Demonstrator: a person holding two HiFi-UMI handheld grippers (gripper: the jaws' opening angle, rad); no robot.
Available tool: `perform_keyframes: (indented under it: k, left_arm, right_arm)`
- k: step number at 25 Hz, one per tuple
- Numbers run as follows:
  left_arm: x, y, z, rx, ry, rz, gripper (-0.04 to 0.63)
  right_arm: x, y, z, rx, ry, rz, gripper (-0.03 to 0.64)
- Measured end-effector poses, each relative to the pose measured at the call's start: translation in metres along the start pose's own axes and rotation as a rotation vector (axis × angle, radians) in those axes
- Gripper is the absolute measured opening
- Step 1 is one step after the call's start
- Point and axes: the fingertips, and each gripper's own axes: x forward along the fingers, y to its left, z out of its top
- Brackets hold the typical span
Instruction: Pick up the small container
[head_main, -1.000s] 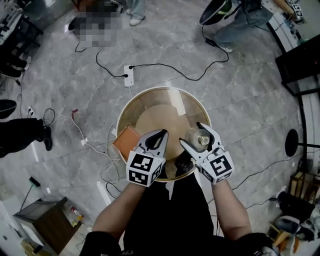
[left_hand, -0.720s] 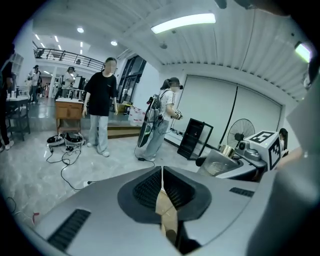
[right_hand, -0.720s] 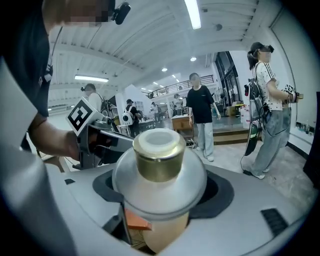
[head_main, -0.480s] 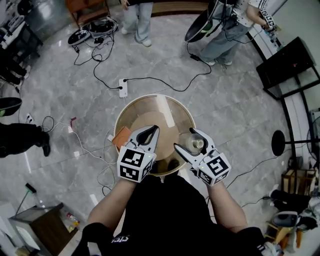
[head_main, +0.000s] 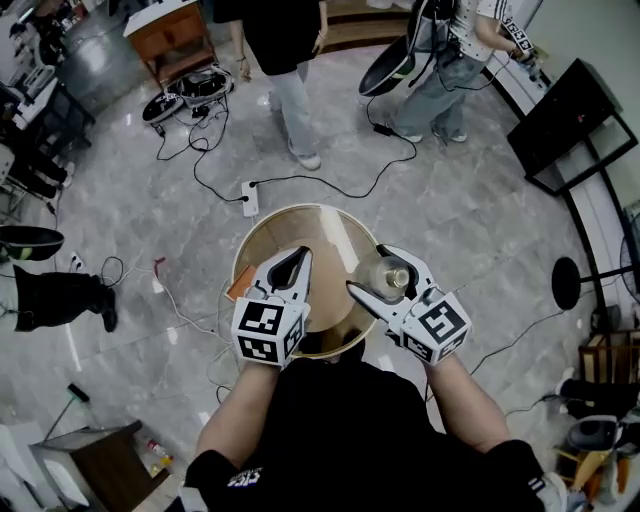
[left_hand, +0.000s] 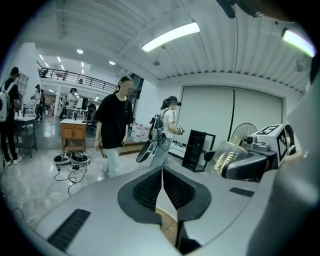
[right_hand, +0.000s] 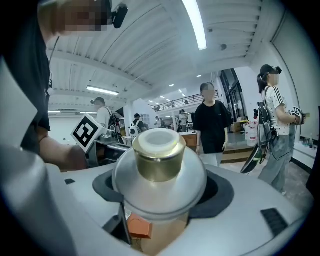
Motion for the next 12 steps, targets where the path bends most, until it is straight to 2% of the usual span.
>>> perform_keyframes:
  k: [5, 12]
  left_arm:
    - [-0.014, -0.015, 0.016, 0.036, -0.009, 0.025, 0.025]
    - [-0.017, -0.012, 0.043, 0.064, -0.047, 0.041, 0.026]
  right_arm:
    - [-0.025, 0.002, 0.019, 0.016, -0.041, 0.020, 0.345]
    - [-0.033, 0.002, 0.034, 0.022, -0.084, 0.029, 0.345]
